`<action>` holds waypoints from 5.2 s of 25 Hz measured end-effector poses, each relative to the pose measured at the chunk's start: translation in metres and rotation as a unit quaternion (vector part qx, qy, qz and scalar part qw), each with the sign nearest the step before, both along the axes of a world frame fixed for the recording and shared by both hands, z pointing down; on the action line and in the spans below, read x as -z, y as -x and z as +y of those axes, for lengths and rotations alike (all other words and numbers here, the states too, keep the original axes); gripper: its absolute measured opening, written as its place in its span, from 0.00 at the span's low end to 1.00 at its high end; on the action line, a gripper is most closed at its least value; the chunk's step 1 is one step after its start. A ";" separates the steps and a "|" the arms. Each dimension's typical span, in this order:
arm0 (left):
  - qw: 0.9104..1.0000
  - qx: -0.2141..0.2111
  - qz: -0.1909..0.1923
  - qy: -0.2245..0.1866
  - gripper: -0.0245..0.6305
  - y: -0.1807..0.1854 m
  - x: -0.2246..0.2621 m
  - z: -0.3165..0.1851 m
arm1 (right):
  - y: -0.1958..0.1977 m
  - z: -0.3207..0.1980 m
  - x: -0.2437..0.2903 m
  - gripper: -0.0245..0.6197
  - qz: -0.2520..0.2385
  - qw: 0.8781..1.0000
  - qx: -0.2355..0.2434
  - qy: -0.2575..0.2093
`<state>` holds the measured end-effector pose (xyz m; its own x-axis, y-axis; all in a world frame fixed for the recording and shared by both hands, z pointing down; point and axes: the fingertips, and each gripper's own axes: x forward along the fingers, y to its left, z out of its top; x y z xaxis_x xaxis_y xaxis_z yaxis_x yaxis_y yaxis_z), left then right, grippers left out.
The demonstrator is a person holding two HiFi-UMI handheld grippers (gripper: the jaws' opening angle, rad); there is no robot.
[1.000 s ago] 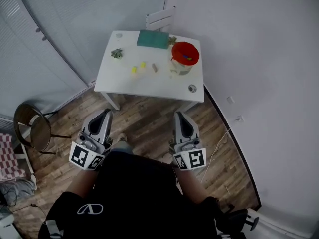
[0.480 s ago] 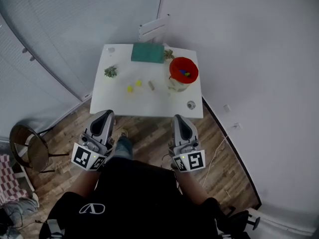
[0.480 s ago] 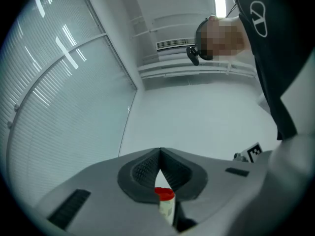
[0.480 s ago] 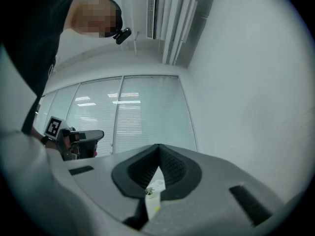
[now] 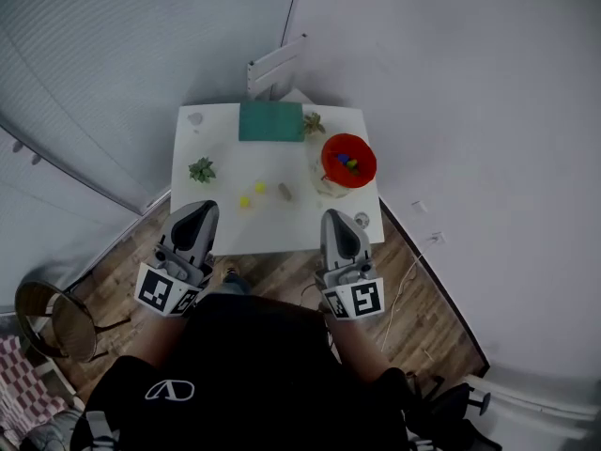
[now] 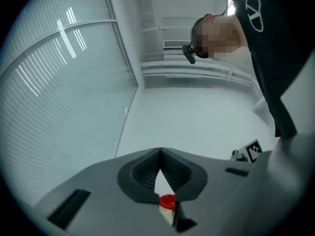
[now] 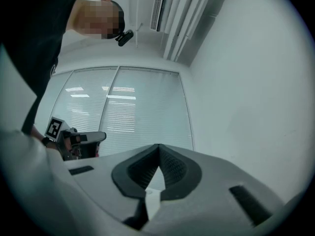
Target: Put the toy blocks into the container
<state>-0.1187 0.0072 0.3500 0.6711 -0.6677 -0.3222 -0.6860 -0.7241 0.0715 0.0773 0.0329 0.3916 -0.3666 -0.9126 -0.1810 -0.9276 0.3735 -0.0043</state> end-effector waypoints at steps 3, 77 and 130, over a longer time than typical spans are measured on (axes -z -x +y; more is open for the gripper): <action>1.000 -0.014 0.006 -0.002 0.04 0.005 -0.002 -0.028 | 0.010 -0.025 0.002 0.04 0.009 1.000 -0.007 -0.006; 0.992 0.075 -0.048 0.088 0.04 -0.017 -0.055 -0.089 | -0.008 -0.186 -0.458 0.46 0.205 0.796 0.140 0.552; 1.000 0.012 0.005 0.024 0.04 -0.049 -0.007 -0.092 | 0.014 -0.157 -0.013 0.16 0.077 0.987 0.131 0.053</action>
